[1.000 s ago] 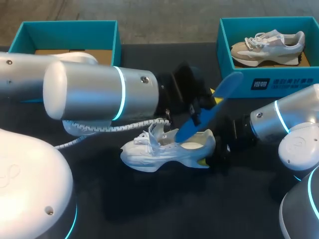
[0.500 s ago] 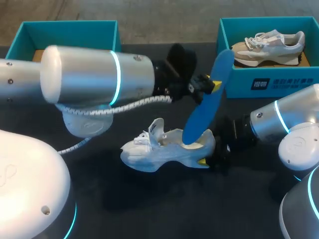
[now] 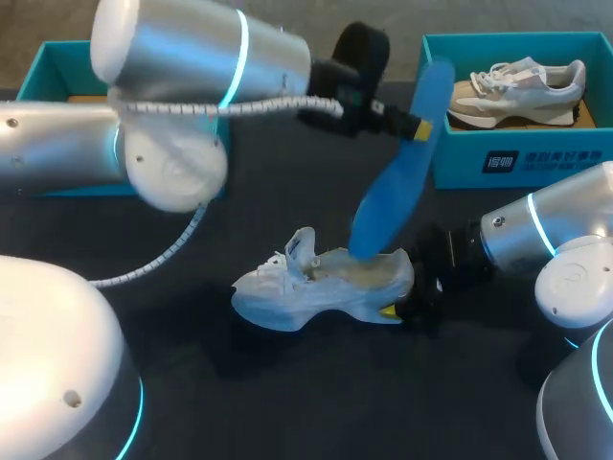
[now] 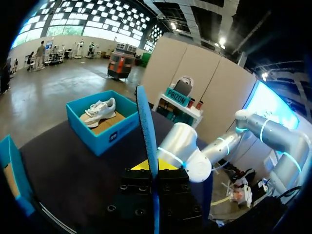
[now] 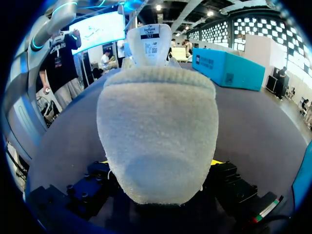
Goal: Take the shoe out of the shoebox, open the shoe tongue, remove and reinsert the insole, then place the shoe into the shoebox
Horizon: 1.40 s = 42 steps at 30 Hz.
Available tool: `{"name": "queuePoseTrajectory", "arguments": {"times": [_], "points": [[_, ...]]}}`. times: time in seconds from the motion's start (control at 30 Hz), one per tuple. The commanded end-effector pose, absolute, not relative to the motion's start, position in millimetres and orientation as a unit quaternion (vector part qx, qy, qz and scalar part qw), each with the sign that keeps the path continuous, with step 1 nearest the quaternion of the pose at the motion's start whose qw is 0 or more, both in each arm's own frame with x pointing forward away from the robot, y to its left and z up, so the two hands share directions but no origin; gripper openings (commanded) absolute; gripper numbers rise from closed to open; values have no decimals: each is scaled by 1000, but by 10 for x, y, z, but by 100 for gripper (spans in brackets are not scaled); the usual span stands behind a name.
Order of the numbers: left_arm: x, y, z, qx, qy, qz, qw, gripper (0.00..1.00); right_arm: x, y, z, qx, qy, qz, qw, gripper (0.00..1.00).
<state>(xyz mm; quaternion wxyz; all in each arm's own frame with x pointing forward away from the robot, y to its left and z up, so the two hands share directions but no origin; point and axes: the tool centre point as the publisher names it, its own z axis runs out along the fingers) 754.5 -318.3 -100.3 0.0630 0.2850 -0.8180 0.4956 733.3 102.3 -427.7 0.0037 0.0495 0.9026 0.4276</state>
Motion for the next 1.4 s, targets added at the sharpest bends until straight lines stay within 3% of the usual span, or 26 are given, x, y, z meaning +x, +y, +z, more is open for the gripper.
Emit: {"name": "queuePoseTrajectory", "arguments": {"times": [0.03, 0.6, 1.0, 1.4], "points": [[7525, -3086, -946, 214, -789, 543, 194, 0, 7328, 1051, -4310, 50, 904, 425, 4, 0], [7125, -2999, -557, 177, -740, 587, 276, 0, 7328, 1051, -4310, 50, 904, 425, 4, 0], [6848, -2834, -264, 193, -695, 645, 252, 0, 7328, 1051, -4310, 50, 904, 425, 4, 0], [6633, -2632, 18, 224, -608, 682, 338, 0, 7328, 1051, -4310, 50, 904, 425, 4, 0]]}}
